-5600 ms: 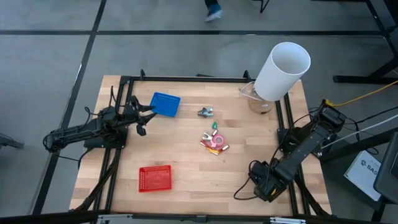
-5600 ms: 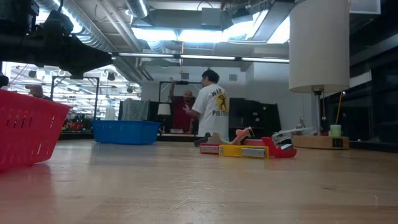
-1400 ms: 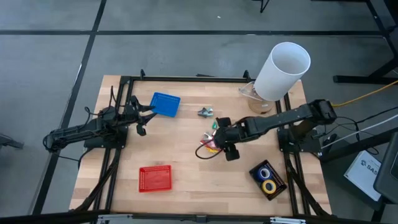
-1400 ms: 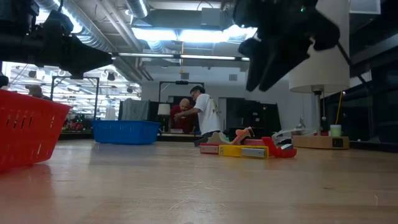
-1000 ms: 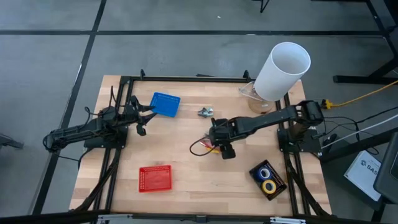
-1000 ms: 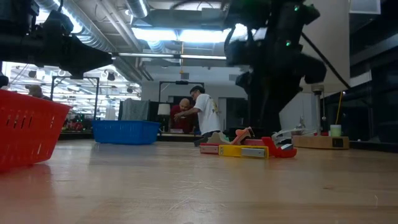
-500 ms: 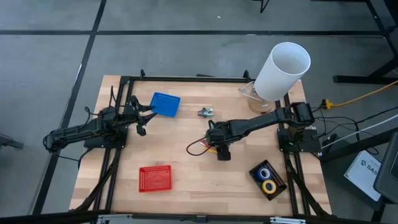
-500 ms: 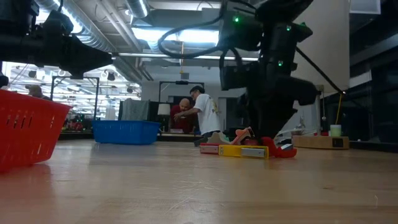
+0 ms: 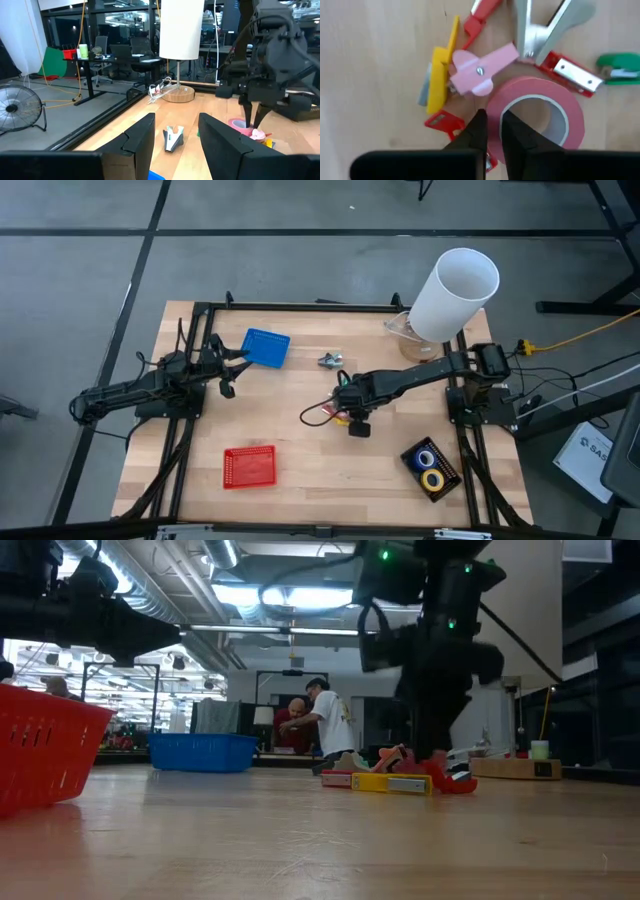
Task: Pick and place Stapler, Stapler remover, tape
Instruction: Put the pink tape into the black bin
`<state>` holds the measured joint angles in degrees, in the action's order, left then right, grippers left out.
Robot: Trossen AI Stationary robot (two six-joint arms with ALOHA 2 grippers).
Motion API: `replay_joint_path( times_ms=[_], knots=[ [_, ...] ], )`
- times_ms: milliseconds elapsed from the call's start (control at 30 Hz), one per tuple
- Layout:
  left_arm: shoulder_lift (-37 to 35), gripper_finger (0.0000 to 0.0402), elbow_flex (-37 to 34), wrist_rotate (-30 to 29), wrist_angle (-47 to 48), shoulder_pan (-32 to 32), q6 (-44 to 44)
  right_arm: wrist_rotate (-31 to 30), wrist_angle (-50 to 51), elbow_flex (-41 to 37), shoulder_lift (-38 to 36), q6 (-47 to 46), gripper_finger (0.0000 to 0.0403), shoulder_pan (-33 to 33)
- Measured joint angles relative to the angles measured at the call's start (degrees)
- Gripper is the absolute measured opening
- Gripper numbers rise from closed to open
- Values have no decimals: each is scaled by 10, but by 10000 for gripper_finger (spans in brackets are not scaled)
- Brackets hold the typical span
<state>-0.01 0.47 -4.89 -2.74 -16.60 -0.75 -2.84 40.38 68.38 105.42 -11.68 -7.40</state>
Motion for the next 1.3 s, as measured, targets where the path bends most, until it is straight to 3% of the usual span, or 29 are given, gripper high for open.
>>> replay_joint_path(
  times_ms=[267,567,867,1300],
  knots=[
    [0,148,0,0,0,0,0,-1,43,1,-92,-61,32,-4],
    [0,148,0,0,0,0,0,9,68,1,-171,-197,32,-42],
    [0,148,0,0,0,0,0,10,66,1,-197,-305,32,-129],
    [0,148,0,0,0,0,0,10,68,1,-197,-508,32,-311]
  ],
)
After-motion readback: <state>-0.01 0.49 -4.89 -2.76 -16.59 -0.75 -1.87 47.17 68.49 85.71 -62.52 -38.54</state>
